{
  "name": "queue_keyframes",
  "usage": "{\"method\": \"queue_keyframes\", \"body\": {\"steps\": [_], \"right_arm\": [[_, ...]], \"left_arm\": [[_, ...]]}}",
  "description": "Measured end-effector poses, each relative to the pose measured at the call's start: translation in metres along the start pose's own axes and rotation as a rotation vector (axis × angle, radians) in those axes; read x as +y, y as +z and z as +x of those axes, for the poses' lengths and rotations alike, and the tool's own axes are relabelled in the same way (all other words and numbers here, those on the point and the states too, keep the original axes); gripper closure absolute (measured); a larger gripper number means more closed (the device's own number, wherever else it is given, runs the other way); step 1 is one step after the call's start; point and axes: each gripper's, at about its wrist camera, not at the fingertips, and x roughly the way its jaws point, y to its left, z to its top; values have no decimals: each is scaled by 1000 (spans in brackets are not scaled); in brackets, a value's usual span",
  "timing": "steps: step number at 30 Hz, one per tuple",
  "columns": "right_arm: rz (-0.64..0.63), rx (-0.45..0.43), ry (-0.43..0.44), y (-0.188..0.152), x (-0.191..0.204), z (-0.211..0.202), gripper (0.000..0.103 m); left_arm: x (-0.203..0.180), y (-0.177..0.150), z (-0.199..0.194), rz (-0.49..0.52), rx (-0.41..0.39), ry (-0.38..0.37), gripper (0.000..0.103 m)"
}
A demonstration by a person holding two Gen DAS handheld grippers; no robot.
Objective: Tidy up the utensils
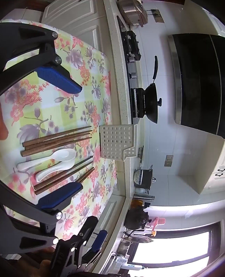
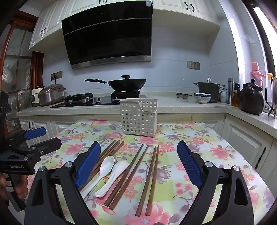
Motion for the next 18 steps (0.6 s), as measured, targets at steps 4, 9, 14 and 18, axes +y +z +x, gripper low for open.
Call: {"method": "queue_keyframes", "body": {"steps": [4,9,14,18], "right_arm": [[-2,3,-2,0,0,0,19],[-3,-1,-6,0,1,0,19],[-1,0,-1,0,0,0,19],[-2,0,-1,0,0,-1,19]], "left_arm": [[0,0,0,0,-3,2,4],[3,0,0,-2,-6,4,4],[3,-1,-1,-5,-9,2,4],[2,1,-1,-5,-13,5,4]]}}
